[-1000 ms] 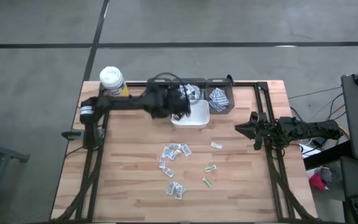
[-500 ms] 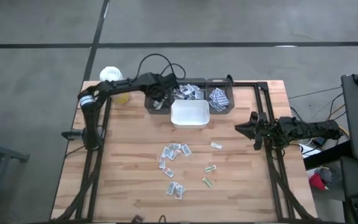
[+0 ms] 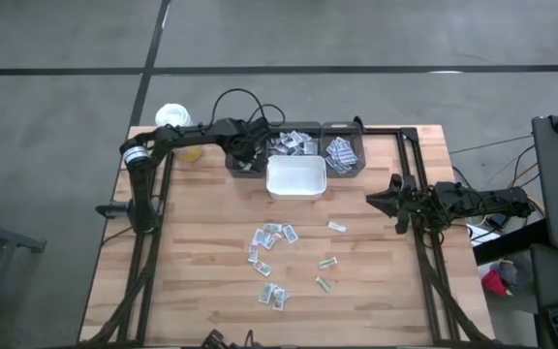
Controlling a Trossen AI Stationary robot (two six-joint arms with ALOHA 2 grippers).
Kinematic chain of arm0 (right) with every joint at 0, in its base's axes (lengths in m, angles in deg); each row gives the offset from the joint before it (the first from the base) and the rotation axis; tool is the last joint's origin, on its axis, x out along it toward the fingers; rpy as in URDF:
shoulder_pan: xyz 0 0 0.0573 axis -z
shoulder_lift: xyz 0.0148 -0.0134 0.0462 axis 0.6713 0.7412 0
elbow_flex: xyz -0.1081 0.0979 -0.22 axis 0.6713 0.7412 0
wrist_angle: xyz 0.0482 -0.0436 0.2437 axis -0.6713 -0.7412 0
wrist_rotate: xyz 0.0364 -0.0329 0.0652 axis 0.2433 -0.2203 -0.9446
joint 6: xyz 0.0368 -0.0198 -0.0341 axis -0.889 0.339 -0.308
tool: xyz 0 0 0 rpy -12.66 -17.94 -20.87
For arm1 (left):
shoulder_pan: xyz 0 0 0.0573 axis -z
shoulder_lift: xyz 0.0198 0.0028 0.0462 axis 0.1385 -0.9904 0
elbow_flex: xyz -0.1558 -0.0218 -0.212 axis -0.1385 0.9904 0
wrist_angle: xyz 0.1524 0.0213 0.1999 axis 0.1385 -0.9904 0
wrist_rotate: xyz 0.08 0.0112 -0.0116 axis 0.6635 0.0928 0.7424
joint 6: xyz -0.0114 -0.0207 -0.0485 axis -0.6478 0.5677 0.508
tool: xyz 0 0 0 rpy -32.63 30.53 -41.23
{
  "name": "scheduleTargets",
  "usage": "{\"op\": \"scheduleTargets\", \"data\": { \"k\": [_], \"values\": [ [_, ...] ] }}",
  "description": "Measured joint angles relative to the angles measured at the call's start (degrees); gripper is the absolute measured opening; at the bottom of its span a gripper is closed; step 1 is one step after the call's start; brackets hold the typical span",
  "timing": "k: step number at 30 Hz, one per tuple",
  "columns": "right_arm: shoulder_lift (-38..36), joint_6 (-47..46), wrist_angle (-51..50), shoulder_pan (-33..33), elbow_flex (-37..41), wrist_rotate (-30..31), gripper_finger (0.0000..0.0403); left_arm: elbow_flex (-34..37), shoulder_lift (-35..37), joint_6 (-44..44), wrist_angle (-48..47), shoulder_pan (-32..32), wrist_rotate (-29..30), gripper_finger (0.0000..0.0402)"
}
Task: Pick & Place First Aid Supplies
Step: Put the green bandage pack into the left black bin, then put the top green bandage pack into the left black bin
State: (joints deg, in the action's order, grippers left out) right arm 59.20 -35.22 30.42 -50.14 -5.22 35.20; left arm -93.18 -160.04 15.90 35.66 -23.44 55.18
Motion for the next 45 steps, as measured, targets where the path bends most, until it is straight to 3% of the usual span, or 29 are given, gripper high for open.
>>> {"op": "scheduleTargets", "data": {
  "k": [12, 25, 34, 45],
  "values": [
    [0.0, 0.0, 0.0, 0.0, 0.0, 0.0, 0.0063, -4.3, 2.9, -3.5, 1.5, 1.3, -1.6, 0.0088],
    [0.0, 0.0, 0.0, 0.0, 0.0, 0.0, 0.0063, -5.0, 19.6, 0.9, 2.6, 15.0, 0.1, 0.009],
    [0.0, 0.0, 0.0, 0.0, 0.0, 0.0, 0.0063, -3.5, 21.4, 6.5, 3.5, 30.3, 3.6, 0.009],
    [0.0, 0.0, 0.0, 0.0, 0.0, 0.0, 0.0063, 4.3, 22.2, 10.5, 18.6, 42.7, 8.5, 0.0043]
  ]
}}
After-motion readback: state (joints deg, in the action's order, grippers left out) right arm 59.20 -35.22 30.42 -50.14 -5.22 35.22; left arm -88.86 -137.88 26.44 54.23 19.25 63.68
